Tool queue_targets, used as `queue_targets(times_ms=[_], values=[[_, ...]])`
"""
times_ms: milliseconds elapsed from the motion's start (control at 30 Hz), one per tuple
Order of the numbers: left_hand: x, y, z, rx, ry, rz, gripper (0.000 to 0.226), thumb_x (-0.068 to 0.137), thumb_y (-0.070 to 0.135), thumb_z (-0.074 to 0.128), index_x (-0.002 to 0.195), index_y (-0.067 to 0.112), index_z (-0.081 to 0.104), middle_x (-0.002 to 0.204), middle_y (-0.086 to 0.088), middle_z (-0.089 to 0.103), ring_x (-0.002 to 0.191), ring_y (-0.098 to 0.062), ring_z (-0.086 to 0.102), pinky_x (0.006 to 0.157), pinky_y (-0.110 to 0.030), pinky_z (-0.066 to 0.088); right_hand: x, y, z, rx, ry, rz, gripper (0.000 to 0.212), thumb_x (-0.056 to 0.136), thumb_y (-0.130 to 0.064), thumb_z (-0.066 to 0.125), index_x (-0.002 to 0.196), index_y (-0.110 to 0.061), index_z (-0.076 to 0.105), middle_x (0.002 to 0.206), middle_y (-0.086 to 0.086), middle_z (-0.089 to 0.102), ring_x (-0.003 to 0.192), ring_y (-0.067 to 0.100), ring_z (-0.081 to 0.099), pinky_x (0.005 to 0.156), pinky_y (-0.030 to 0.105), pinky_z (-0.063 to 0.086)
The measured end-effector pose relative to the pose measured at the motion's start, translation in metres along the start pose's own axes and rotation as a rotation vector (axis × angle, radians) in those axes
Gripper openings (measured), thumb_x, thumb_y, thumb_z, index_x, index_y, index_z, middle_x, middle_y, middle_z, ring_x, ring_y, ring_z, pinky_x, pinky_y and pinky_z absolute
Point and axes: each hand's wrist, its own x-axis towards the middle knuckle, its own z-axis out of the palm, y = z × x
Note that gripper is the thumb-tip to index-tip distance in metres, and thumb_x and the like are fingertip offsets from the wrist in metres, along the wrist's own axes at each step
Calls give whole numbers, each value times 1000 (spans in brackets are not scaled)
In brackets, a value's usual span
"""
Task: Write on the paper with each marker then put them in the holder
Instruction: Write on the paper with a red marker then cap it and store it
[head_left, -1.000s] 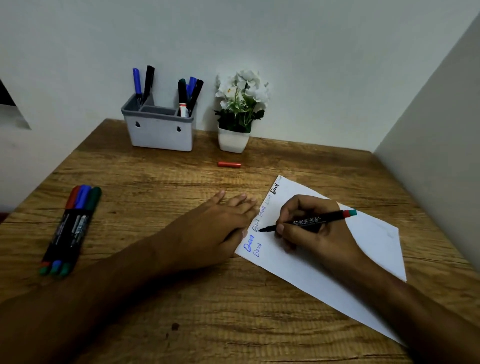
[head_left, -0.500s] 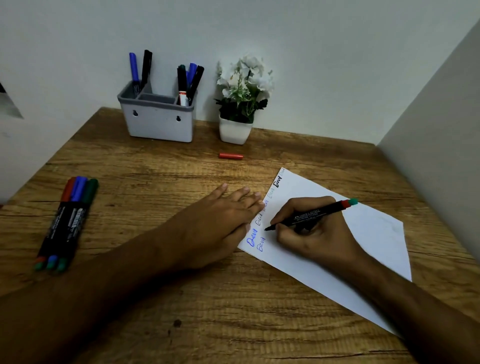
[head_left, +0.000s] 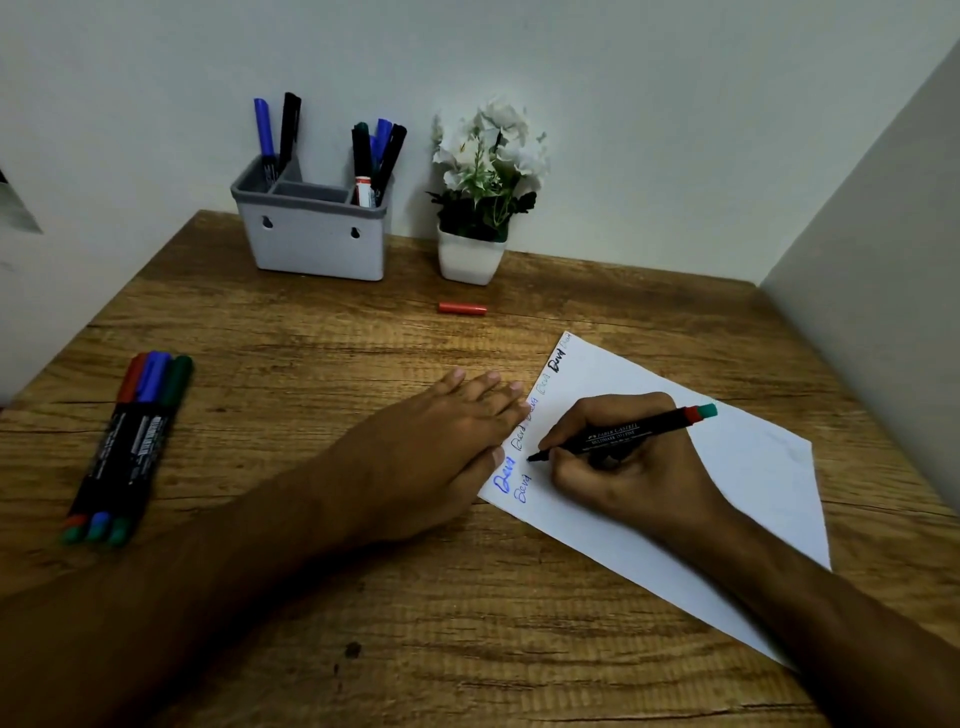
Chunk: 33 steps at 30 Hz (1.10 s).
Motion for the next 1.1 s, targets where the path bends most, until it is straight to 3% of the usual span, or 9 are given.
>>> queue_targets(times_ms=[167,367,533,767,933,1100], values=[[1,2,-2,-16,-9,-14,61,98,38,16,158,25,13,165,9,6,150,-3,-7,122,-25,-8,1,0,-1,-18,-27,-16,6,74,-7,72,74,-9,77,74,-6,76,71,11,73,66,18,53],[0,0,0,-1,9,-2,57,102,34,21,158,24,14,165,8,7,151,-4,-4,122,-25,-7,3,0,1,-35,-6,-4,9,75,-2,73,77,-10,77,77,-4,77,74,13,74,67,26,58],[1,2,-1,0,2,-11,60,99,36,17,158,24,15,165,8,7,151,-4,-4,121,-23,-9,2,-1,-1,-26,-27,24,8,75,-3,71,75,-10,76,76,-5,75,73,13,73,67,22,56],[0,2,-1,-11,19,-1,57,102,33,23,157,22,18,165,6,10,152,-6,-1,123,-26,-5,2,1,1,-32,17,75,8,76,-6,69,76,-10,76,76,-1,76,74,16,74,66,31,58],[0,3,-1,-13,16,-5,54,105,31,26,157,23,16,165,7,8,151,-6,-3,121,-24,-8,2,-2,1,-24,36,87,8,74,-15,68,75,-11,76,74,-3,75,71,13,72,65,23,55],[0,3,-1,-3,7,-8,59,100,35,20,157,23,17,165,6,8,151,-6,-2,122,-26,-6,3,-2,3,-46,45,100,7,74,-14,68,73,-11,74,71,-2,74,66,11,69,61,26,53]])
